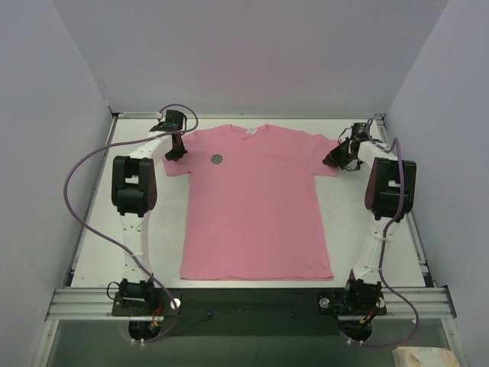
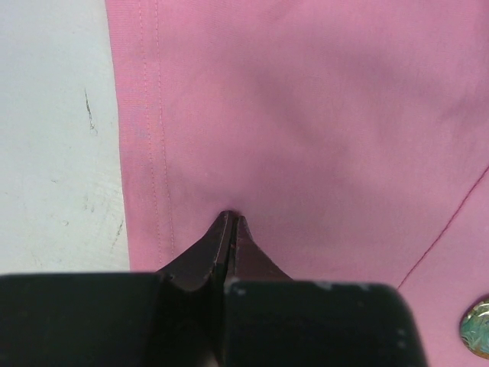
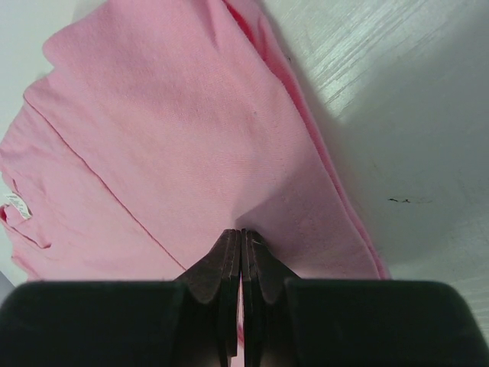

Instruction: Pin the brooch onto the clothing

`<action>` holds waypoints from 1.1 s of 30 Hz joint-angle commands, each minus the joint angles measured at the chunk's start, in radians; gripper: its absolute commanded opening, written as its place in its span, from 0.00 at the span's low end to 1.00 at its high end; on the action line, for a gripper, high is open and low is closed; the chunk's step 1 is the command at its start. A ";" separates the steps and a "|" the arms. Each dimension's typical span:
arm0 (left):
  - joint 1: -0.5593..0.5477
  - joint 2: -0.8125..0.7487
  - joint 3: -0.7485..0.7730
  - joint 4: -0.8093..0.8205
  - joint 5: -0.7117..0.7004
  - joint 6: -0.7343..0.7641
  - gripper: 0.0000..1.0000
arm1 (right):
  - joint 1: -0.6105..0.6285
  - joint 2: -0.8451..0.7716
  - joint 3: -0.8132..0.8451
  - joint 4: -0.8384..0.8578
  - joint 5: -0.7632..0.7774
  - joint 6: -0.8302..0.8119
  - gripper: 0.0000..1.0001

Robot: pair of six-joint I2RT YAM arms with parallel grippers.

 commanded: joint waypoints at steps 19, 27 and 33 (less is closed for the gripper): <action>-0.081 -0.402 -0.239 0.176 0.002 0.065 0.37 | 0.075 -0.320 -0.103 -0.061 0.134 -0.121 0.00; -0.122 -0.588 -0.394 0.291 0.062 0.073 0.78 | 0.118 -0.606 -0.259 0.041 0.123 -0.190 0.00; -0.144 -0.743 -0.516 0.374 0.151 0.076 0.90 | 0.194 -0.916 -0.482 0.236 0.169 -0.221 0.26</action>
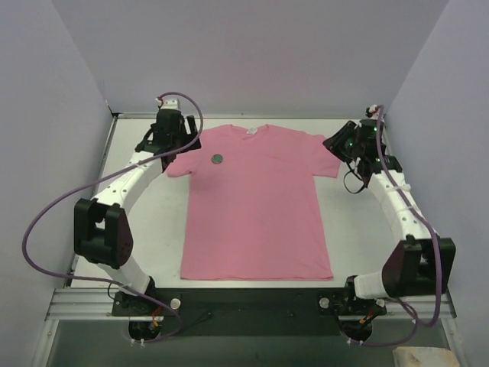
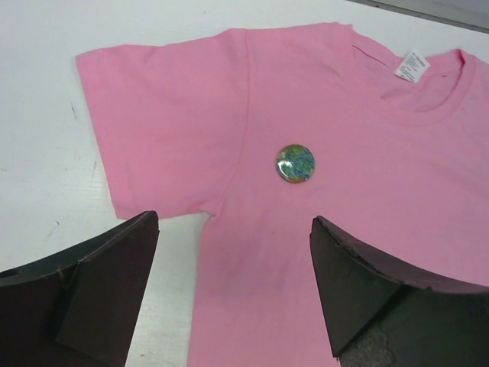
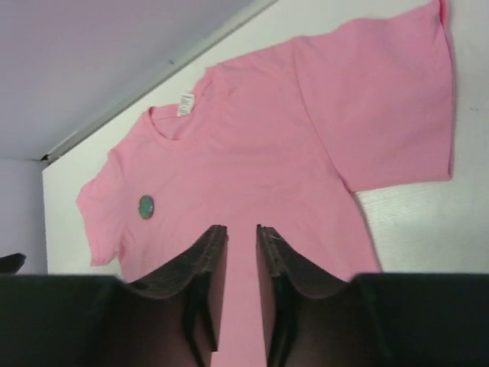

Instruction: Pin the brooch onto the clothing

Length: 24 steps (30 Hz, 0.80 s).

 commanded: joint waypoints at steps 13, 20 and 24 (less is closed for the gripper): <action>-0.011 -0.488 -0.299 0.277 0.241 -0.041 0.97 | 0.063 -0.518 -0.277 0.248 0.022 -0.091 1.00; -0.016 -0.610 -0.374 0.240 0.234 -0.034 0.97 | 0.094 -0.611 -0.269 0.213 0.062 -0.170 1.00; -0.025 -0.633 -0.354 0.155 0.172 0.022 0.97 | 0.103 -0.608 -0.229 0.137 0.093 -0.242 1.00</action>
